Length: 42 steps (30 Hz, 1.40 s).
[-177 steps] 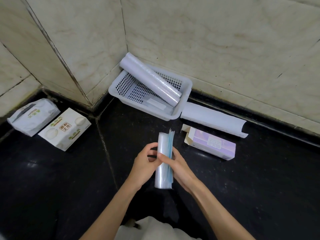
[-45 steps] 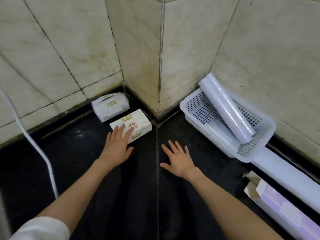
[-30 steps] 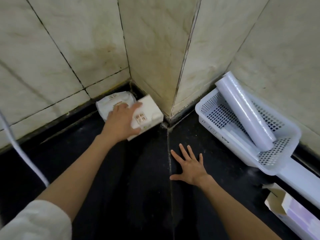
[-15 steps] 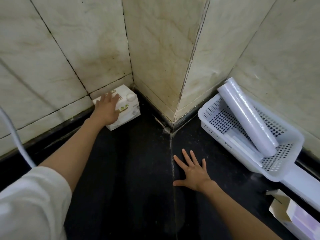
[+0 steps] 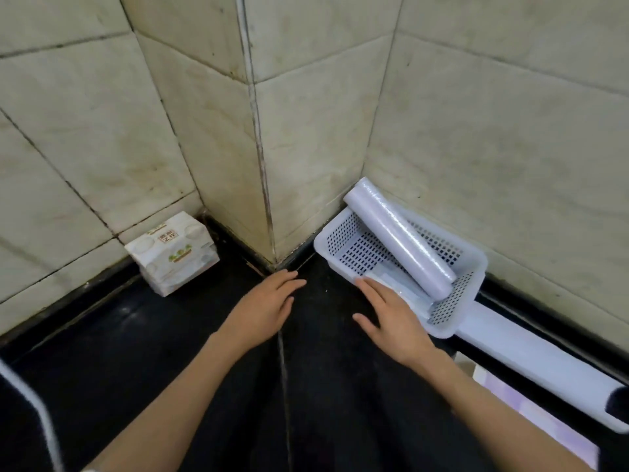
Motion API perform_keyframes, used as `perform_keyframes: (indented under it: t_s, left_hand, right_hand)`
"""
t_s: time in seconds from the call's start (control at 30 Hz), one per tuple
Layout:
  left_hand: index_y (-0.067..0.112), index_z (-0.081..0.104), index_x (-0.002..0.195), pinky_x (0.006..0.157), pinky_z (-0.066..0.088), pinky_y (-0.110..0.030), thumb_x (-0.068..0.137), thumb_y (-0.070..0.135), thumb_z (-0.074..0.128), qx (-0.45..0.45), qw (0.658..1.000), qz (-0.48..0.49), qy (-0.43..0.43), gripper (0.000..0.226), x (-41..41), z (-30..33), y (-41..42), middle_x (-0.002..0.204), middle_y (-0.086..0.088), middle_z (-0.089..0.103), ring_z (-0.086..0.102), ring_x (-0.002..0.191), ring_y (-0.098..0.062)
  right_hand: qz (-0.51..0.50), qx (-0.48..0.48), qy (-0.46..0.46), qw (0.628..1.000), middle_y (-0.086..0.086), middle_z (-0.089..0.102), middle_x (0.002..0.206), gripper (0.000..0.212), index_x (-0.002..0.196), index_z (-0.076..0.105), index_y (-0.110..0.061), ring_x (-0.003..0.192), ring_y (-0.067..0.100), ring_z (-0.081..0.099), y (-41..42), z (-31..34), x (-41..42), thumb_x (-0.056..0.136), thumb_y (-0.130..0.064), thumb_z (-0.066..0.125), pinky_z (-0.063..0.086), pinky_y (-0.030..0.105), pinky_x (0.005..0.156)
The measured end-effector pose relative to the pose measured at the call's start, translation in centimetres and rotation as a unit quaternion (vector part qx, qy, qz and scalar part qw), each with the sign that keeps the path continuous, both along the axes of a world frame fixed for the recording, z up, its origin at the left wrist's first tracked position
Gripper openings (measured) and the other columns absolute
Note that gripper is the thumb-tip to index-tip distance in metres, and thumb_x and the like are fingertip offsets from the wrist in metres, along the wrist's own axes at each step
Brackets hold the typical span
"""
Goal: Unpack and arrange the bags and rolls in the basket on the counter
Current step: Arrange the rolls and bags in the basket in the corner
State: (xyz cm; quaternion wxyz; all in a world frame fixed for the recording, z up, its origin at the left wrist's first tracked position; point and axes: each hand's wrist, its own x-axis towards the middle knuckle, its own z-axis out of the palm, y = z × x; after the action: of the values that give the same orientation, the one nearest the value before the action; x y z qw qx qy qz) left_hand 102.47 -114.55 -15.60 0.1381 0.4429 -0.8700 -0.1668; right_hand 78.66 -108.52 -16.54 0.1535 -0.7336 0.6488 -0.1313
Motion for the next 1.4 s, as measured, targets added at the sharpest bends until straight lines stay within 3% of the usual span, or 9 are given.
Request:
perform_keyframes:
  t_s: [0.27, 0.4, 0.6, 0.7, 0.83, 0.97, 1.2, 1.3, 1.4]
  left_hand:
    - [0.002, 0.049, 0.13, 0.111, 0.026, -0.032, 0.091, 0.005, 0.048, -0.042, 0.995, -0.087, 0.026, 0.039, -12.6, 0.8, -5.9, 0.139, -0.018, 0.046, 0.042, 0.129, -0.028]
    - [0.012, 0.038, 0.139, 0.118, 0.014, -0.039, 0.094, 0.01, 0.044, -0.039, 0.994, -0.099, -0.022, 0.045, -17.2, -1.2, -9.5, 0.151, -0.013, 0.029, 0.021, 0.142, -0.026]
    - [0.027, 0.023, 0.144, 0.116, -0.009, -0.049, 0.092, 0.007, 0.043, -0.049, 0.981, -0.12, -0.141, 0.06, -21.6, -4.7, -13.2, 0.158, -0.004, 0.003, -0.011, 0.145, -0.024]
    - [0.03, 0.04, 0.136, 0.112, -0.006, -0.055, 0.084, 0.005, 0.057, -0.116, 0.979, -0.106, -0.129, 0.061, -22.0, -5.5, -13.6, 0.154, -0.008, 0.023, 0.007, 0.145, -0.027]
    - [0.021, 0.068, 0.104, 0.096, 0.033, -0.067, 0.053, 0.014, 0.088, -0.18, 0.97, -0.114, -0.115, 0.055, -21.9, -5.6, -13.8, 0.118, -0.015, 0.064, 0.056, 0.117, -0.035]
    - [0.017, 0.069, 0.101, 0.095, 0.034, -0.064, 0.051, 0.017, 0.088, -0.178, 0.973, -0.117, -0.084, 0.053, -21.5, -5.7, -13.9, 0.112, -0.017, 0.065, 0.059, 0.112, -0.035]
    - [0.007, 0.063, 0.109, 0.089, 0.048, -0.053, 0.067, 0.029, 0.081, -0.155, 0.986, -0.029, -0.047, 0.051, -22.9, -5.6, -14.3, 0.11, -0.022, 0.06, 0.057, 0.101, -0.039]
    - [0.009, 0.044, 0.131, 0.088, 0.048, -0.044, 0.085, 0.035, 0.062, -0.038, 0.998, 0.058, 0.008, 0.056, -24.4, -5.4, -13.9, 0.129, -0.022, 0.042, 0.046, 0.111, -0.034]
    - [0.015, 0.027, 0.142, 0.089, 0.042, -0.024, 0.093, 0.02, 0.051, 0.095, 0.979, 0.09, 0.157, 0.055, -25.2, -5.4, -13.6, 0.142, -0.017, 0.024, 0.044, 0.116, -0.024]
  right_hand:
    - [-0.114, 0.044, 0.047, 0.991, 0.011, 0.039, 0.145, 0.049, 0.14, 0.036, -0.013, 0.13, 0.028, 0.04, -5.5, 1.0, -11.4, 0.095, -0.029, 0.045, 0.038, 0.04, 0.104]
    - [-0.17, 0.117, 0.029, 0.978, 0.015, 0.041, 0.142, 0.045, 0.139, 0.035, -0.009, 0.127, 0.031, 0.042, -9.6, -0.7, -14.6, 0.098, -0.028, 0.036, 0.039, 0.043, 0.102]
    - [-0.189, 0.17, -0.003, 0.967, 0.016, 0.056, 0.116, 0.032, 0.112, 0.051, -0.008, 0.098, 0.029, 0.053, -12.8, -3.4, -16.5, 0.098, -0.031, 0.034, 0.044, 0.039, 0.087]
    - [-0.2, 0.175, -0.012, 0.964, 0.017, 0.05, 0.122, 0.035, 0.115, 0.052, -0.006, 0.106, 0.033, 0.05, -13.6, -4.0, -16.6, 0.096, -0.031, 0.035, 0.042, 0.041, 0.094]
    - [-0.208, 0.212, -0.024, 0.955, 0.016, 0.045, 0.127, 0.038, 0.109, 0.056, -0.008, 0.113, 0.032, 0.044, -13.8, -4.9, -16.6, 0.095, -0.038, 0.037, 0.036, 0.041, 0.099]
    - [-0.215, 0.202, -0.102, 0.95, 0.018, 0.052, 0.123, 0.039, 0.12, 0.048, -0.003, 0.108, 0.03, 0.05, -13.5, -5.0, -16.2, 0.096, -0.033, 0.042, 0.04, 0.036, 0.092]
    - [-0.234, 0.009, -0.119, 0.965, 0.015, 0.05, 0.117, 0.04, 0.12, 0.045, -0.002, 0.103, 0.026, 0.049, -11.7, -2.1, -16.9, 0.094, -0.033, 0.047, 0.029, 0.021, 0.075]
    - [-0.244, -0.023, -0.129, 0.961, 0.01, 0.05, 0.117, 0.042, 0.122, 0.046, -0.005, 0.102, 0.019, 0.048, -10.6, -1.5, -17.2, 0.093, -0.034, 0.05, 0.026, 0.016, 0.075]
    - [-0.243, -0.018, -0.134, 0.96, 0.011, 0.052, 0.117, 0.042, 0.122, 0.046, -0.004, 0.1, 0.019, 0.048, -10.1, -1.4, -16.9, 0.093, -0.035, 0.05, 0.028, 0.017, 0.077]
